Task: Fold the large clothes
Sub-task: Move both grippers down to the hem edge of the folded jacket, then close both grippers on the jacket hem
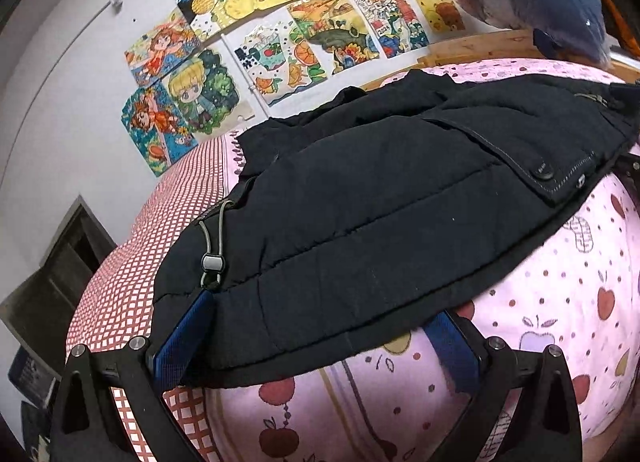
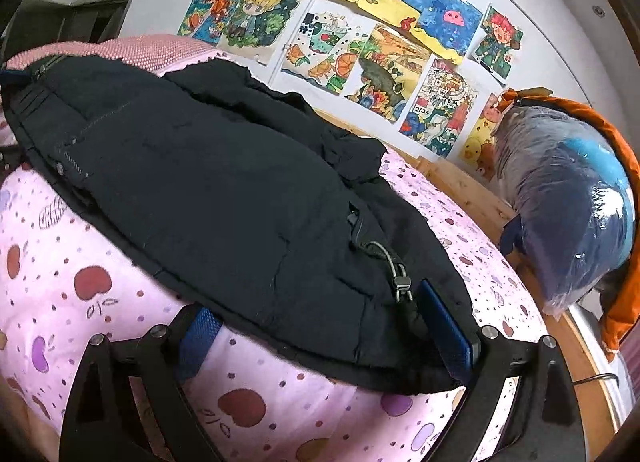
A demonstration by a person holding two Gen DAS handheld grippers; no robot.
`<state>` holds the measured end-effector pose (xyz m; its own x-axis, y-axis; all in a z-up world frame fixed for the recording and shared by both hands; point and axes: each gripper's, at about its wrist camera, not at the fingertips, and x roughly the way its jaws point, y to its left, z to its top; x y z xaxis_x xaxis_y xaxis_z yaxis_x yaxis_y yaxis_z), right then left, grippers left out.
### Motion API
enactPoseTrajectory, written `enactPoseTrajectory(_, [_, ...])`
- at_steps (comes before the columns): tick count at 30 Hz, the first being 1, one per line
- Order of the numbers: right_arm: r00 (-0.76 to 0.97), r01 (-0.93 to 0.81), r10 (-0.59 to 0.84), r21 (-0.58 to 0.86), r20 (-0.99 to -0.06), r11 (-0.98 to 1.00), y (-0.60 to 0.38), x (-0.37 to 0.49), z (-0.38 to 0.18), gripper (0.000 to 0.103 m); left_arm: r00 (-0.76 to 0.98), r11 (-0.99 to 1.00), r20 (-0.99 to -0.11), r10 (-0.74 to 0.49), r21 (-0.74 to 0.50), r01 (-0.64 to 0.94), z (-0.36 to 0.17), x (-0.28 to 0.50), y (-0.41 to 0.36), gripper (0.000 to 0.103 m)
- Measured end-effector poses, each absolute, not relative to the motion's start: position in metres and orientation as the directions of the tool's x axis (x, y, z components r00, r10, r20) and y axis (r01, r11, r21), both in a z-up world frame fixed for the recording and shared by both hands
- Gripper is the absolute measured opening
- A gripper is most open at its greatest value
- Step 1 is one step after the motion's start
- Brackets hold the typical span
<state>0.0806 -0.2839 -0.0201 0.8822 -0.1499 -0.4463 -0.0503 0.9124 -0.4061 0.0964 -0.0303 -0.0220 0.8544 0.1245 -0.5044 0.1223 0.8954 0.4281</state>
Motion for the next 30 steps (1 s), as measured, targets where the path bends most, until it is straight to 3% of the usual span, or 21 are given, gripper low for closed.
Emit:
enactPoseTrajectory(5, [0.886,-0.051,-0.121,-0.352,-0.448,0.935,-0.29,0.081,-0.016,0.089,0.855,0.913,-0.504,0.123,0.396,0.102,-0.013,0.099,-0.03,0.103])
enactPoseTrajectory(12, [0.897,-0.081,-0.07,-0.317,-0.437,0.945,-0.289,0.084,-0.014,0.051,0.892,0.901,-0.426,0.15,0.431,0.055,-0.002,0.092,-0.038,0.103])
enactPoseTrajectory(17, [0.902,-0.086,-0.037,-0.264,-0.429,0.961,-0.292,0.085,-0.009,0.039,0.896,0.911,-0.421,0.141,0.408,0.048,0.005,0.092,-0.039,0.101])
enactPoseTrajectory(23, [0.91,-0.08,0.0,-0.175,-0.415,0.981,-0.304,0.087,0.0,0.025,0.899,0.932,-0.427,0.103,0.358,0.063,0.017,0.092,-0.04,0.087])
enactPoseTrajectory(30, [0.912,-0.095,0.043,-0.107,-0.409,0.99,-0.314,0.094,0.006,0.015,0.906,0.934,-0.417,0.075,0.348,0.083,0.026,0.089,-0.047,0.063])
